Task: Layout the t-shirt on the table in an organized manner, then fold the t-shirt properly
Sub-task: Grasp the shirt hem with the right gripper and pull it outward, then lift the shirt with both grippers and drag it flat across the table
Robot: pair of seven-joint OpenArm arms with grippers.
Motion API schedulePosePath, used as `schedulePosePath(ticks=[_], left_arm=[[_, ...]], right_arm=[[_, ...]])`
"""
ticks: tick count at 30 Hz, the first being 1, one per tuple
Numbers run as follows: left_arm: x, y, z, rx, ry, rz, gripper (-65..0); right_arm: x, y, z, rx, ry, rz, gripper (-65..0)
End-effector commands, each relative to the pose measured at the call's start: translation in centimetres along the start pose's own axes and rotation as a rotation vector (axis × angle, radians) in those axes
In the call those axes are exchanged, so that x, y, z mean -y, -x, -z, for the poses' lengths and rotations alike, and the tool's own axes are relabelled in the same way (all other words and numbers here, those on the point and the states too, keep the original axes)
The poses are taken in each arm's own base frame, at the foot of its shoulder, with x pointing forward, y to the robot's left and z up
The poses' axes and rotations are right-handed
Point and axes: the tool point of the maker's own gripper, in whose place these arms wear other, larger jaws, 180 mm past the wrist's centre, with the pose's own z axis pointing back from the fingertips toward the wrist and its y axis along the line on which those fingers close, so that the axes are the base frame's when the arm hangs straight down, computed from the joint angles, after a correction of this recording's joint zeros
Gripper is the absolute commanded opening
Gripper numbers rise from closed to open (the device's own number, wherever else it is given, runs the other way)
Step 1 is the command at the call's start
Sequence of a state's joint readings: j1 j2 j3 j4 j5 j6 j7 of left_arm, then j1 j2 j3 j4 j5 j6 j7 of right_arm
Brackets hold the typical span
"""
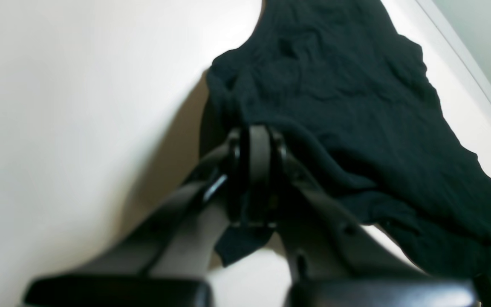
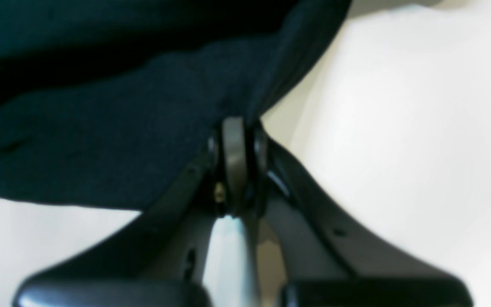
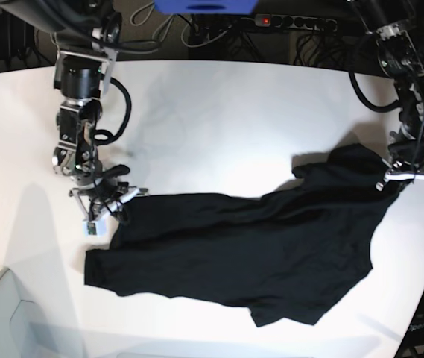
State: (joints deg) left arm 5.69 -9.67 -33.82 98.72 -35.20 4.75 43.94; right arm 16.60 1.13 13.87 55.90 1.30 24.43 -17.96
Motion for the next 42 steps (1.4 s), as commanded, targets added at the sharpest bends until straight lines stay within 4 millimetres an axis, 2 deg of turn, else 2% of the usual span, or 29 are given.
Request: schedulePosePath(ticks=[1, 2, 5, 10, 12, 16, 19, 22, 24, 29, 31, 36, 42], left_arm=[[0.5, -1.8, -0.3, 0.051, 0.017, 0.011, -64.7], [0.7, -2.0, -0.4, 0.056, 0.021, 0.013, -64.7], [1.2, -2.7, -0.8, 0.079, 0.032, 0.025, -64.7], [1.3, -5.6, -2.2, 0.164, 0.033, 0.019, -64.7], [2.3, -7.1, -2.5, 0.205, 0.056, 0.025, -64.7], [3.6, -8.8, -3.0, 0.253, 0.084, 0.031, -64.7], [4.6, -10.0, -3.1, 0.286, 0.107, 0.023, -64.7], [5.6, -11.0, -3.1, 0.314, 0.129, 0.012, -64.7], [6.0, -11.6, -3.2, 0.328, 0.140, 0.009, -64.7], [6.4, -11.3, -2.8, 0.321, 0.150, -0.008, -64.7], [6.3, -10.7, -2.7, 0.308, 0.148, -0.019, -64.7], [4.5, -7.9, -2.5, 0.240, 0.104, -0.008, -64.7], [2.2, -4.9, -2.9, 0.166, 0.052, 0.012, -64.7]], right_arm=[[0.2, 1.0, -0.3, -0.060, 0.005, -0.025, -65.0], [0.3, 1.0, -0.7, -0.059, 0.011, -0.034, -65.0], [0.7, -0.7, -3.1, 0.002, 0.042, -0.089, -65.0], [0.2, -6.8, -8.3, 0.166, 0.100, -0.205, -65.0], [0.0, -9.3, -10.0, 0.220, 0.124, -0.242, -65.0], [2.1, -13.9, -13.7, 0.333, 0.229, -0.219, -65.0], [3.8, -16.2, -15.8, 0.384, 0.299, -0.185, -65.0], [4.6, -18.5, -17.8, 0.446, 0.345, -0.183, -65.0], [4.3, -19.4, -18.8, 0.472, 0.355, -0.196, -65.0], [4.2, -19.5, -19.7, 0.475, 0.370, -0.212, -65.0], [4.5, -18.0, -19.6, 0.440, 0.375, -0.209, -65.0], [4.6, -14.1, -19.4, 0.351, 0.373, -0.218, -65.0], [4.1, -7.9, -19.0, 0.209, 0.355, -0.171, -65.0]])
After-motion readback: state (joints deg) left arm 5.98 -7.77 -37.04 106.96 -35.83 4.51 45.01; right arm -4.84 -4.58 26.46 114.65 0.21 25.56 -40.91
